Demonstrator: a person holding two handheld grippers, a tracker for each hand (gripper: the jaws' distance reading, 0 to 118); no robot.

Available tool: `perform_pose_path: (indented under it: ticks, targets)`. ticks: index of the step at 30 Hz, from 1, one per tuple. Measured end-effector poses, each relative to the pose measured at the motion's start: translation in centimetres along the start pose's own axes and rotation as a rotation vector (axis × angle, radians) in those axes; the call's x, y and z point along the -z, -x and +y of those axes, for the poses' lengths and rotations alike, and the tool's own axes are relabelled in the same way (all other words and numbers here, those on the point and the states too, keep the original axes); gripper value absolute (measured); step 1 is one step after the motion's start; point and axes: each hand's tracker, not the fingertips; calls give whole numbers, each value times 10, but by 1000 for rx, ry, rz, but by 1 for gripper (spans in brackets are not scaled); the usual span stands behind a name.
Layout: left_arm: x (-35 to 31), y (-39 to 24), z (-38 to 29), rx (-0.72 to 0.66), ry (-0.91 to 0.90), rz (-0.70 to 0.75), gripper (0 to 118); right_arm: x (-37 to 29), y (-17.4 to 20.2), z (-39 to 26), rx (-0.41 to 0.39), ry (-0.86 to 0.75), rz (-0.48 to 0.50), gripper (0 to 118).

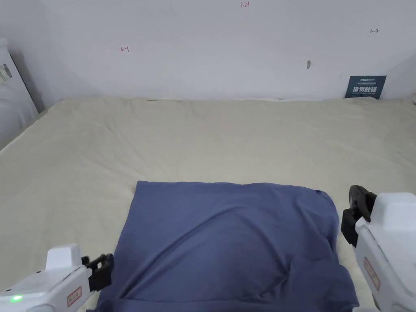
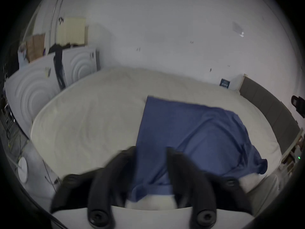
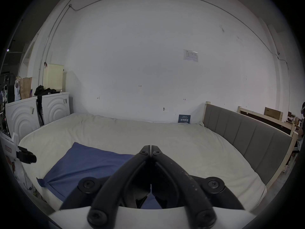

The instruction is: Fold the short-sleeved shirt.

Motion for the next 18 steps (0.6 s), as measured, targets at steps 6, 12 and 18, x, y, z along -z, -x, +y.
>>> perform_pose_path:
  ticks: [6, 12, 18]
  targets:
    - [31, 19, -36, -10, 145, 103, 116, 4, -2, -8, 2, 28, -10, 2]
    - [62, 18, -64, 28, 225, 134, 92, 5, -7, -17, 13, 67, -21, 2]
    - [66, 12, -67, 16, 215, 30, 4, 1, -15, -27, 13, 103, -45, 10]
